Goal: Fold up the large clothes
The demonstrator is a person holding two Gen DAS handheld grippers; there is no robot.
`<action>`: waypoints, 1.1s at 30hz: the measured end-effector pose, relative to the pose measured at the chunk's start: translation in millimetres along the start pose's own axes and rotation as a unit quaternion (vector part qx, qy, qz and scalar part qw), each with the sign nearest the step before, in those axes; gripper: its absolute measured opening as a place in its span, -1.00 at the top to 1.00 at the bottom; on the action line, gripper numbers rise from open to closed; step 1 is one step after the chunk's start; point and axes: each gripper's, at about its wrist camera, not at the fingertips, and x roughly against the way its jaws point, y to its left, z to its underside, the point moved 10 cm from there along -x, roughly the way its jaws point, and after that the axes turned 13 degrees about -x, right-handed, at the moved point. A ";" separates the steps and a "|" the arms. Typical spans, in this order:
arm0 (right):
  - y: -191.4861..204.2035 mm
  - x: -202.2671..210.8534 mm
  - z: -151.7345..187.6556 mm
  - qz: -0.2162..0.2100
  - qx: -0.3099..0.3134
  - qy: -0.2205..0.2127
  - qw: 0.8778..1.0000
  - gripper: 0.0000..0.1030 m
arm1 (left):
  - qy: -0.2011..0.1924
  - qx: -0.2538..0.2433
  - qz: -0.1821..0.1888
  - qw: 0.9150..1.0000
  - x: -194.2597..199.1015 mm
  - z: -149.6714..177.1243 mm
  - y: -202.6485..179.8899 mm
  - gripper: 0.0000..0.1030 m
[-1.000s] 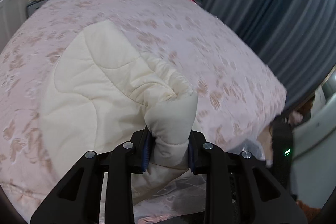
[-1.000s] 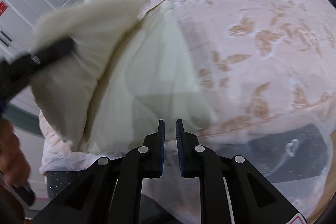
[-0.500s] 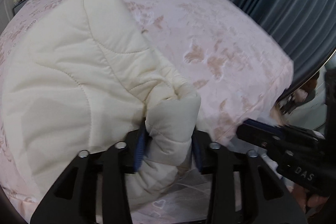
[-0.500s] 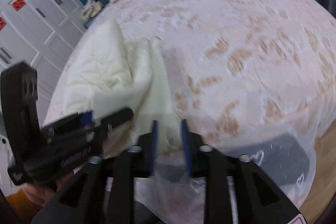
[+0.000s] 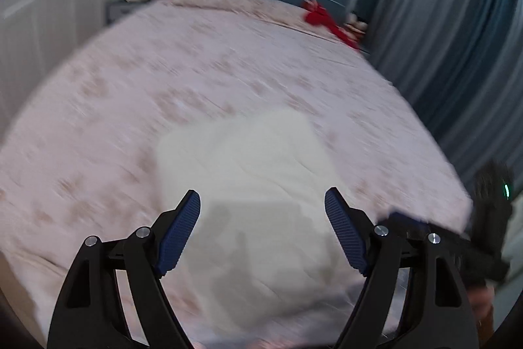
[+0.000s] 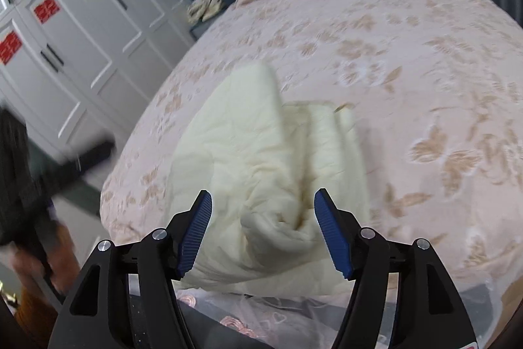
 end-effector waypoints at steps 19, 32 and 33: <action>-88.3 4.3 63.0 0.057 -0.085 0.010 0.995 0.69 | 0.098 -0.104 0.026 0.989 -146.9 -31.0 -87.5 0.15; -107.4 -18.8 66.5 0.053 -0.114 0.029 0.992 0.66 | 0.142 -0.137 0.011 0.980 -210.3 -1.1 -115.7 0.13; -108.9 -20.5 67.2 0.052 -0.117 0.030 0.991 0.66 | 0.143 -0.140 0.008 0.980 -213.9 1.4 -114.4 0.13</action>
